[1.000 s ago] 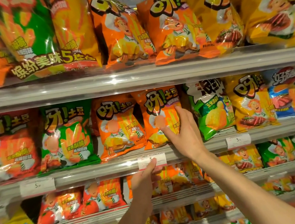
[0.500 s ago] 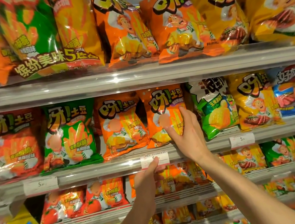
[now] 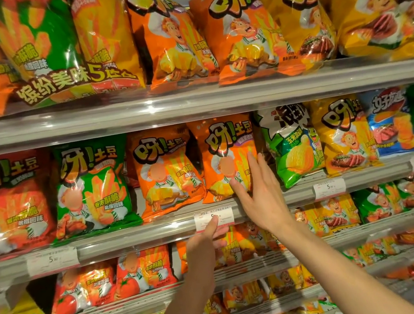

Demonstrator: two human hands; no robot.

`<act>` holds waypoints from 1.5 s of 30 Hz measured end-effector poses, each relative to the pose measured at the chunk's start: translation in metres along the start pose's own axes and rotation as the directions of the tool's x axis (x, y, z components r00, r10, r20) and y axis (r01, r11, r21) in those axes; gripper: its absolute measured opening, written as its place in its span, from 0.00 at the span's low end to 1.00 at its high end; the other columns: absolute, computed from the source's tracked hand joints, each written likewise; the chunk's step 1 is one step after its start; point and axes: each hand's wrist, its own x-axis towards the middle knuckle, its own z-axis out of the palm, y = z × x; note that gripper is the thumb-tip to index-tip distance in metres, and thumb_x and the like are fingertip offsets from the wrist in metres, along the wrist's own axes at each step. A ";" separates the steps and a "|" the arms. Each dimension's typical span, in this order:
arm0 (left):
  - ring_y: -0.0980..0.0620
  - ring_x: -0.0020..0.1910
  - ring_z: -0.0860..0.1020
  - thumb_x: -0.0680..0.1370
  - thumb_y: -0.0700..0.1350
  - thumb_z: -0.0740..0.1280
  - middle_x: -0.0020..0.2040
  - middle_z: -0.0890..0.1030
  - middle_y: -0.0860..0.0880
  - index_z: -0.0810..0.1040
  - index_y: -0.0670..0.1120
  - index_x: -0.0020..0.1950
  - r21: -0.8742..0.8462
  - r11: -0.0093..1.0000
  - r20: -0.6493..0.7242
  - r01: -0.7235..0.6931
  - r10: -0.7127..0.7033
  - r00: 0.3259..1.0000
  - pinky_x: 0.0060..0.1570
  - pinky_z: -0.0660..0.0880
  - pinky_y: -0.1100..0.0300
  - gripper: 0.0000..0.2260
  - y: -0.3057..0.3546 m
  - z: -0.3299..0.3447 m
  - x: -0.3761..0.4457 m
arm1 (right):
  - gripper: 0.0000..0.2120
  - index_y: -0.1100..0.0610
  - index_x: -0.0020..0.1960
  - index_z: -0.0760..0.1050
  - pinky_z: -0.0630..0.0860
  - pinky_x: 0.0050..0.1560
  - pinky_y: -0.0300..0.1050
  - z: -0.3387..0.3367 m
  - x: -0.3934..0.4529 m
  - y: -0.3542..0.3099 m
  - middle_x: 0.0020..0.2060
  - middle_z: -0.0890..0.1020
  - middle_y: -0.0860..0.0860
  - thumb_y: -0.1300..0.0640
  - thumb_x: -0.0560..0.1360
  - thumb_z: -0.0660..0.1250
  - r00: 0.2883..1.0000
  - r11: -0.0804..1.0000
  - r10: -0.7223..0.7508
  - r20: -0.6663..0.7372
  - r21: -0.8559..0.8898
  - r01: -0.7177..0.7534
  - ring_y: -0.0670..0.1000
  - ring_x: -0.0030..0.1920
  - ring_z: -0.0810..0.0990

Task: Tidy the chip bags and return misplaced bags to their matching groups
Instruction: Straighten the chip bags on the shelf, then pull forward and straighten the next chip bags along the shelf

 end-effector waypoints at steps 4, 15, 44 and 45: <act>0.47 0.42 0.85 0.83 0.52 0.64 0.49 0.88 0.48 0.84 0.44 0.53 0.151 0.975 0.072 -0.164 0.154 0.985 0.41 0.79 0.55 0.14 -0.013 -0.020 0.000 | 0.38 0.48 0.84 0.42 0.42 0.82 0.50 -0.002 -0.036 0.007 0.83 0.42 0.50 0.35 0.82 0.54 0.999 0.997 -0.019 0.035 -0.070 0.021 0.48 0.82 0.40; 0.65 0.61 0.76 0.75 0.70 0.60 0.65 0.76 0.62 0.74 0.62 0.68 0.545 0.670 0.325 -0.505 0.386 0.863 0.59 0.75 0.64 0.24 -0.060 -0.089 -0.035 | 0.37 0.40 0.80 0.57 0.60 0.78 0.48 -0.018 -0.178 0.024 0.78 0.63 0.39 0.26 0.76 0.52 0.902 0.940 0.284 0.324 0.093 -0.329 0.41 0.77 0.61; 0.66 0.50 0.81 0.80 0.58 0.65 0.54 0.83 0.62 0.78 0.58 0.63 0.650 0.633 0.017 -0.421 0.542 0.840 0.47 0.78 0.66 0.12 -0.124 0.210 -0.091 | 0.26 0.55 0.73 0.71 0.76 0.50 0.40 -0.208 -0.113 0.314 0.59 0.80 0.50 0.42 0.80 0.59 0.941 0.953 0.279 0.190 0.068 -0.296 0.49 0.54 0.80; 0.66 0.50 0.81 0.80 0.58 0.66 0.54 0.83 0.62 0.78 0.59 0.62 0.645 0.627 0.024 -0.436 0.554 0.832 0.46 0.78 0.67 0.12 -0.120 0.217 -0.087 | 0.26 0.56 0.73 0.71 0.77 0.55 0.45 -0.208 -0.108 0.318 0.61 0.80 0.52 0.41 0.81 0.58 0.954 0.964 0.253 0.159 0.047 -0.263 0.52 0.58 0.80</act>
